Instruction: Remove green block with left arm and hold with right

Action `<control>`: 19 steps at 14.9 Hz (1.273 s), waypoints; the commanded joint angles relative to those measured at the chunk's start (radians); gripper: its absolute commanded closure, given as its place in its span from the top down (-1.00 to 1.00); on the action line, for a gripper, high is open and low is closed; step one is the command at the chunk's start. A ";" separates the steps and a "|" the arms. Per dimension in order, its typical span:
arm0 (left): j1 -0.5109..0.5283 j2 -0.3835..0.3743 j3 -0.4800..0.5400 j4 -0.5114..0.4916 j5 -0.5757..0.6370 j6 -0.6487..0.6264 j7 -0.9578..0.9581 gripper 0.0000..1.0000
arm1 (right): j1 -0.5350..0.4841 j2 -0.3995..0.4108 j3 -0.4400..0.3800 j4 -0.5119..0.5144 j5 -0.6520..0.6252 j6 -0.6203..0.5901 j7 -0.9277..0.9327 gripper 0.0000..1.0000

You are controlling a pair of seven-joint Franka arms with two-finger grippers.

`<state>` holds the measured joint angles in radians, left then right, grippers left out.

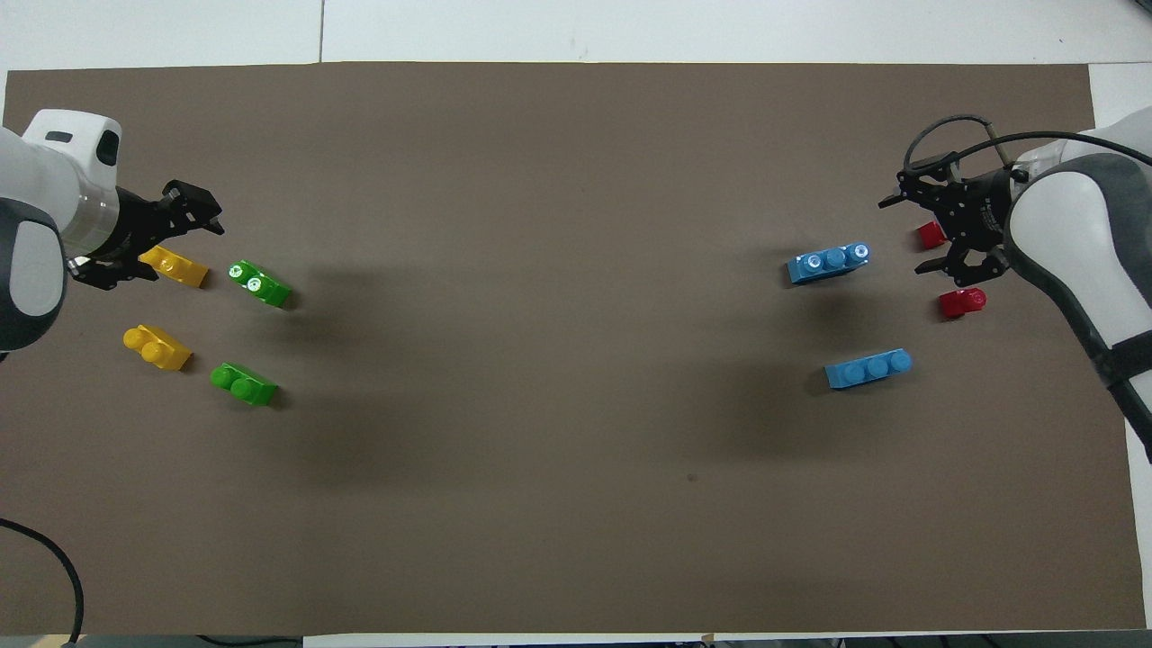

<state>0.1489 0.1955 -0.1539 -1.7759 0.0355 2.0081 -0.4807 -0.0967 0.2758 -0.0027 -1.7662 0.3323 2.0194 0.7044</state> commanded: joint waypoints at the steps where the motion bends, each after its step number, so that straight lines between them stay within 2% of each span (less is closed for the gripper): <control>1: 0.004 -0.056 -0.001 0.018 -0.002 -0.081 0.208 1.00 | 0.011 -0.050 0.009 0.004 -0.082 -0.040 -0.094 0.96; 3: 0.004 -0.103 -0.003 0.013 -0.002 -0.095 0.304 1.00 | 0.051 -0.098 0.009 0.007 -0.178 -0.074 -0.118 1.00; 5: -0.008 -0.154 -0.004 0.007 -0.002 -0.136 0.320 1.00 | 0.084 -0.162 0.009 0.001 -0.237 -0.129 -0.207 1.00; 8: -0.022 -0.223 -0.012 0.004 -0.003 -0.205 0.323 1.00 | 0.089 -0.242 0.009 0.001 -0.254 -0.204 -0.354 1.00; 11: -0.057 -0.244 -0.010 0.004 -0.003 -0.232 0.318 1.00 | 0.092 -0.323 0.019 -0.009 -0.253 -0.335 -0.474 1.00; 13: -0.055 -0.254 -0.012 0.004 -0.003 -0.239 0.323 1.00 | 0.095 -0.342 0.029 -0.007 -0.254 -0.367 -0.604 1.00; 19: -0.069 -0.261 -0.013 0.016 -0.003 -0.252 0.378 1.00 | 0.107 -0.313 0.030 0.050 -0.292 -0.353 -0.620 1.00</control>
<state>0.0950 -0.0404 -0.1753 -1.7532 0.0354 1.7774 -0.1353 0.0116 -0.0533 0.0266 -1.7469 0.0826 1.6691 0.1097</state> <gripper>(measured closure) 0.000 0.000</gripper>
